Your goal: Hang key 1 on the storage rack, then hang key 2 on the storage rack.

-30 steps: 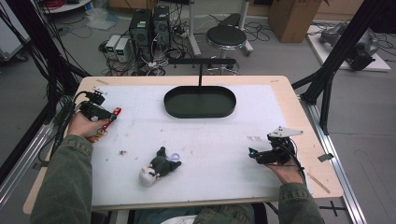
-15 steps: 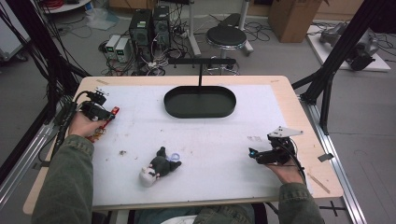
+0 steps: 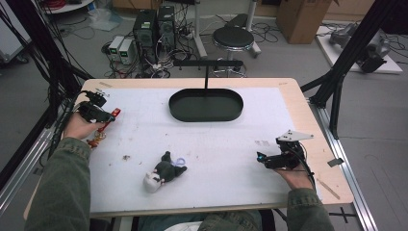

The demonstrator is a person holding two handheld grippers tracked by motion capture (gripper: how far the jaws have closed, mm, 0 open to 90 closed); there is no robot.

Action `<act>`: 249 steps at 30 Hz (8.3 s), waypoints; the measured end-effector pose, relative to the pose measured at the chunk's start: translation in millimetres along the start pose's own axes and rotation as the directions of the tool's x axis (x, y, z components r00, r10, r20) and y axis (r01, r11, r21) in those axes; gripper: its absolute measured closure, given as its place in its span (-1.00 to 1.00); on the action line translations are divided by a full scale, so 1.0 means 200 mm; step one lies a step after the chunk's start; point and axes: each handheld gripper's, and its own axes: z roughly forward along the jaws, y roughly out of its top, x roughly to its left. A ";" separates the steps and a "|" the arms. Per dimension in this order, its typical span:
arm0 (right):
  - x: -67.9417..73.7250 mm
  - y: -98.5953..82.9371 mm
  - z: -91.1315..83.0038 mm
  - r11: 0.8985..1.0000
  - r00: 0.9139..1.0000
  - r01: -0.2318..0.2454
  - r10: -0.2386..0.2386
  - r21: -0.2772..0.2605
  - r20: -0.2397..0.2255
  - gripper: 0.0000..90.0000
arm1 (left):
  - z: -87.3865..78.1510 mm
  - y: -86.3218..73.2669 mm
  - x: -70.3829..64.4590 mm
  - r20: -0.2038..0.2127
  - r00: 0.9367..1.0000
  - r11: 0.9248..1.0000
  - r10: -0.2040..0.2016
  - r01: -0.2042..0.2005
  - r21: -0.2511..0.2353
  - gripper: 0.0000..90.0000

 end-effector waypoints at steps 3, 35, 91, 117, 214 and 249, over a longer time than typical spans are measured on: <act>0.00 0.00 -0.01 1.000 1.000 -0.001 0.001 -0.007 0.002 -0.99 | -0.07 0.01 -0.01 0.006 1.000 0.999 0.009 -0.009 -0.030 0.67; -0.03 0.02 -0.01 0.998 0.999 -0.026 0.024 -0.063 -0.031 -0.99 | -0.79 0.25 -0.17 -0.052 0.998 0.991 0.036 -0.042 -0.131 0.67; -0.03 0.04 0.02 0.995 0.991 -0.023 0.009 -0.100 -0.136 -0.99 | -0.55 1.07 -0.85 0.153 0.977 0.979 0.147 -0.122 -0.162 0.67; -0.04 0.03 0.02 0.995 0.992 -0.026 0.013 -0.101 -0.127 -0.99 | -0.41 1.37 -0.89 0.182 0.976 0.976 0.119 -0.081 -0.204 0.67; -0.03 0.03 0.01 0.996 0.987 -0.043 0.031 -0.073 -0.157 -0.99 | -0.47 0.75 -0.83 0.252 0.962 0.937 0.109 -0.015 -0.350 -0.84; -0.03 0.03 0.01 0.996 0.988 -0.047 0.035 -0.070 -0.152 -0.99 | -0.31 0.33 -0.89 0.265 0.959 0.973 0.100 -0.038 -0.227 -0.82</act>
